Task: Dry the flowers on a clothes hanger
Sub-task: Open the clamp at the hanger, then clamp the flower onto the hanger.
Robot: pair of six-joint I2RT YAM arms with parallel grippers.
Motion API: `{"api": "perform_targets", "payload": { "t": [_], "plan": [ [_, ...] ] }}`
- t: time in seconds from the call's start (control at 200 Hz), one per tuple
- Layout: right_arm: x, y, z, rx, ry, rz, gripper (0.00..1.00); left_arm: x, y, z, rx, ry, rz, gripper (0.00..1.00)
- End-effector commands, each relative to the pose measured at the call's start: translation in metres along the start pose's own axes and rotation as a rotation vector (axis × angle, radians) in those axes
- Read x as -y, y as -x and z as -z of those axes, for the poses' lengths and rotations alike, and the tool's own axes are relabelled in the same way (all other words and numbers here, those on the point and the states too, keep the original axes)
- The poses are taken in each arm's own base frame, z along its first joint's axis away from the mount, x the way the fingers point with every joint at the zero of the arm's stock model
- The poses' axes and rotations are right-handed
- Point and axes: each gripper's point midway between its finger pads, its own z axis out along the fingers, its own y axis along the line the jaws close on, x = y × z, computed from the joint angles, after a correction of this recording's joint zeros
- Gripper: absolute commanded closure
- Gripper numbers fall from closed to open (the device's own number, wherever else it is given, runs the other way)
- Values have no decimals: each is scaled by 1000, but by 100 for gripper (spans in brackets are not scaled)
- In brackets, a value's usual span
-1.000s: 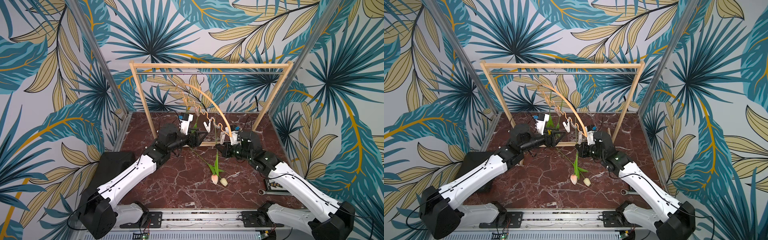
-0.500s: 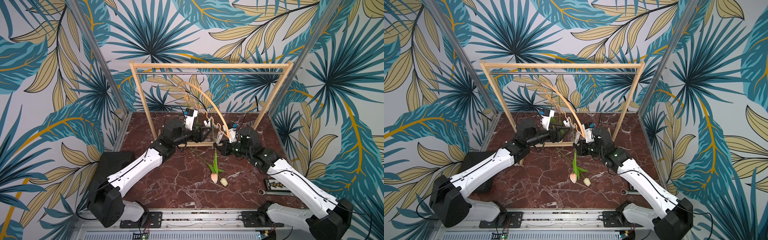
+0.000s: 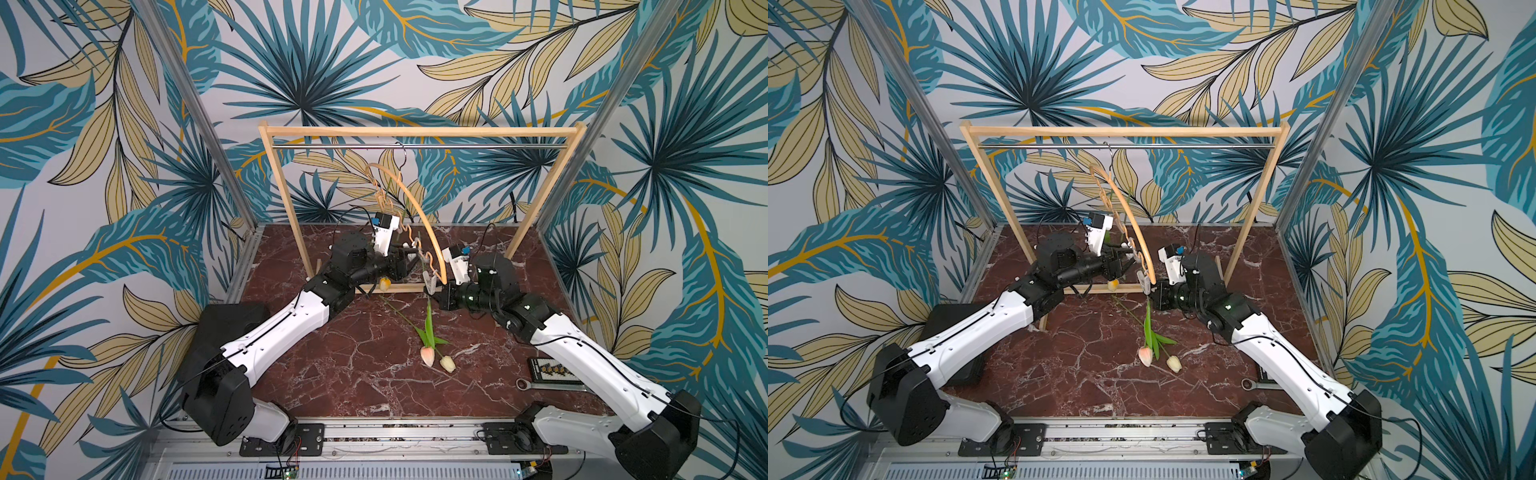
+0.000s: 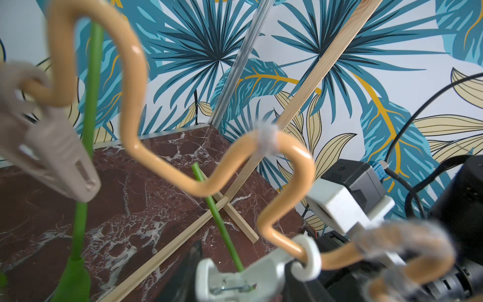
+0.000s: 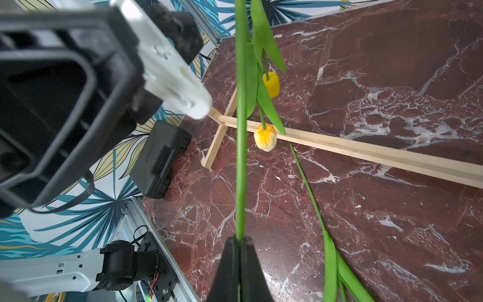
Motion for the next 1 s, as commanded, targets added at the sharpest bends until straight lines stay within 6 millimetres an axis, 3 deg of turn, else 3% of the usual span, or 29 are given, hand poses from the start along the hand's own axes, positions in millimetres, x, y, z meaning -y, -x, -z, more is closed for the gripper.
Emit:
{"api": "perform_targets", "payload": {
  "t": [0.0, 0.08, 0.311, 0.541, 0.726, 0.997],
  "plan": [
    [-5, 6, 2, 7, 13, 20, 100, 17, 25, 1, 50, -42, -39, 56],
    [-5, 5, 2, 4, 15, 20, 100, 17, 25, 1, 50, -41, -38, 64],
    [-4, 3, 4, 9, 12, 12, 100, 17, 25, 3, 56, -42, -34, 73],
    [3, 1, 4, 75, 16, -71, 100, 15, 24, 3, 75, -43, 26, 74],
    [0, 18, 4, 205, 71, -139, 100, 13, 26, 1, 114, -58, 122, 74],
    [-18, 42, -5, 242, 143, -135, 100, 9, 20, -6, 137, -102, 231, 75]
  ]
}}
